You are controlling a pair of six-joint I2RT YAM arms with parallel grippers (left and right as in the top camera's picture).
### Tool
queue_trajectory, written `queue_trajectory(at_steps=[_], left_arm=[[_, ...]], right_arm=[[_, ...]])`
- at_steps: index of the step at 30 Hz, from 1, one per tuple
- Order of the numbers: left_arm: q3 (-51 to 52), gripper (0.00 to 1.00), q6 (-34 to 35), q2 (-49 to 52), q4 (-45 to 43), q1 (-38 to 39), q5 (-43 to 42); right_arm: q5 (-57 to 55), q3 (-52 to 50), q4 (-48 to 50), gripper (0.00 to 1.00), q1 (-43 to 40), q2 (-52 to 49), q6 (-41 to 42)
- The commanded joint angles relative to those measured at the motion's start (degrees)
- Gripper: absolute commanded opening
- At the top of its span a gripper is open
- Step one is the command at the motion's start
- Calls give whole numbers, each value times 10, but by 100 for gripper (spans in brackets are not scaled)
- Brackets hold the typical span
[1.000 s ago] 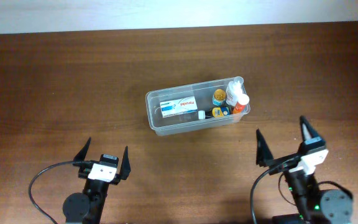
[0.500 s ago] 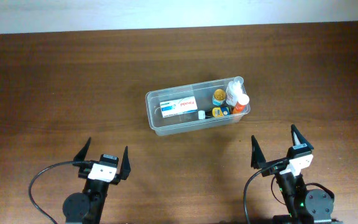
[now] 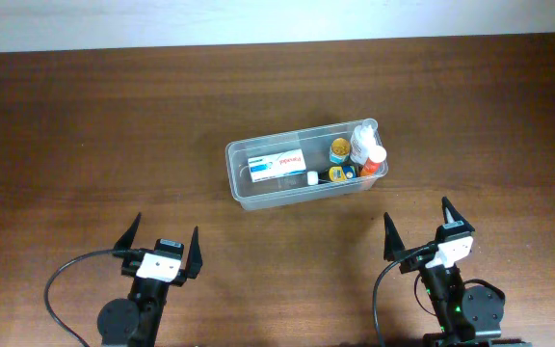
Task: Pack container
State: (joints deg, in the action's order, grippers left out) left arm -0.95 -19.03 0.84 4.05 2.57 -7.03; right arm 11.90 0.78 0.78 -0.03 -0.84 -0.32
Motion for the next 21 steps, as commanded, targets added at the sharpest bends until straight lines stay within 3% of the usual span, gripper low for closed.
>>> queue_trajectory(at_steps=[1,14,21], left_arm=[[5,99,3,-5,-1,-3,6],[5,99,3,-5,-1,-3,6],[5,100,3,-5,-1,-3,6]], right_arm=[[-25,-5,5,98,-4,7,-2],[-81,-5,-50,98,-4,7,24],[-76,-5,-50,99,-4,7,-44]])
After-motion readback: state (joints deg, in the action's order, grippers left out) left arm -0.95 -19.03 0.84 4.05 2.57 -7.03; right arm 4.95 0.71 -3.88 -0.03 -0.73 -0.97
